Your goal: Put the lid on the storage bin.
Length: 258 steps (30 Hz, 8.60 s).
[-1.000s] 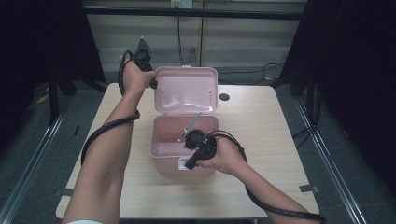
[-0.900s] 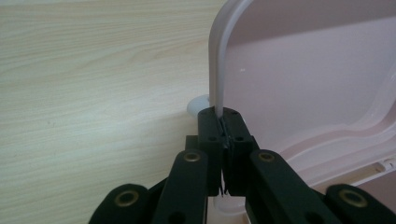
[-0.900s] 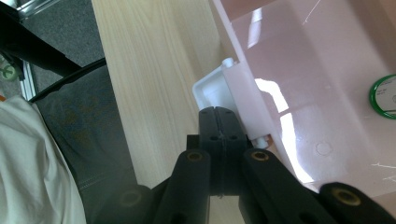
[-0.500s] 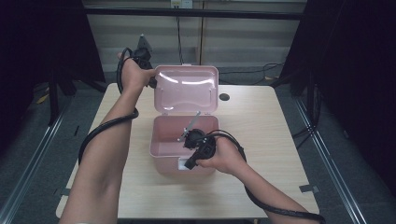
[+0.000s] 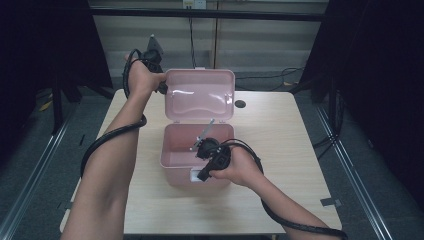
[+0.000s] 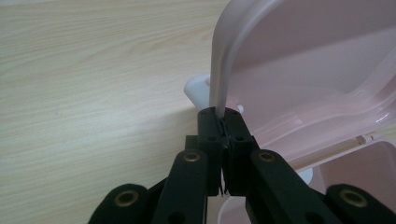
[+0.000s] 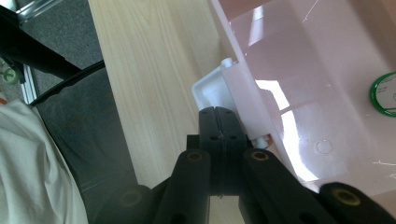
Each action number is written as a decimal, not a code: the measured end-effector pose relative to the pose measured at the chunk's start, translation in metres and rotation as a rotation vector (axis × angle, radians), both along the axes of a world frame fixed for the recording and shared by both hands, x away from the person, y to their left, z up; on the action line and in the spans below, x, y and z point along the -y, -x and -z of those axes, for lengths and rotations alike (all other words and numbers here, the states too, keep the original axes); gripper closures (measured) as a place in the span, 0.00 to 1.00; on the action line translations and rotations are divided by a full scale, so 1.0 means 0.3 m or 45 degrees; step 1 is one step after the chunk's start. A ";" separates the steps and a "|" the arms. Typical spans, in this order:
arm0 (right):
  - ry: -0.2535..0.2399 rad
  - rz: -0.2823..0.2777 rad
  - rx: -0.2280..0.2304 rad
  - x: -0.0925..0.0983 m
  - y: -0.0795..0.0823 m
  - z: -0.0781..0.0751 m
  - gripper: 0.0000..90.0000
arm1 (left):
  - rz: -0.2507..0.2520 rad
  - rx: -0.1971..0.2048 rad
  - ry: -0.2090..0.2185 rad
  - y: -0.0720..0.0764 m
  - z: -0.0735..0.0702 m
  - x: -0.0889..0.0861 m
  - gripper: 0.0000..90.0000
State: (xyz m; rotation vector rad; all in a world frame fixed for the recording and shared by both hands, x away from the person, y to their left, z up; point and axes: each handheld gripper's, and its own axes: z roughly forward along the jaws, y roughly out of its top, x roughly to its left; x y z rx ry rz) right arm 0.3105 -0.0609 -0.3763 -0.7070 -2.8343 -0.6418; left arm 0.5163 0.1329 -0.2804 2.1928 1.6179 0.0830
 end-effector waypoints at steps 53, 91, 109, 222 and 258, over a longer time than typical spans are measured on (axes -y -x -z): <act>-0.010 0.057 -0.020 -0.008 -0.028 0.002 1.00 | 0.064 0.066 -0.069 0.099 -0.053 -0.012 0.98; -0.002 0.078 -0.016 -0.013 -0.046 0.002 1.00 | 0.068 0.074 -0.090 0.162 -0.069 -0.024 0.97; 0.005 0.087 -0.015 -0.018 -0.042 0.000 1.00 | 0.088 0.098 -0.075 0.221 -0.065 -0.038 0.97; -0.170 0.451 0.070 0.322 -0.193 -0.191 1.00 | 0.107 0.083 0.102 0.210 -0.070 -0.032 1.00; -0.184 0.343 0.068 0.316 -0.109 -0.150 1.00 | 0.015 0.262 0.098 0.296 0.087 -0.224 0.34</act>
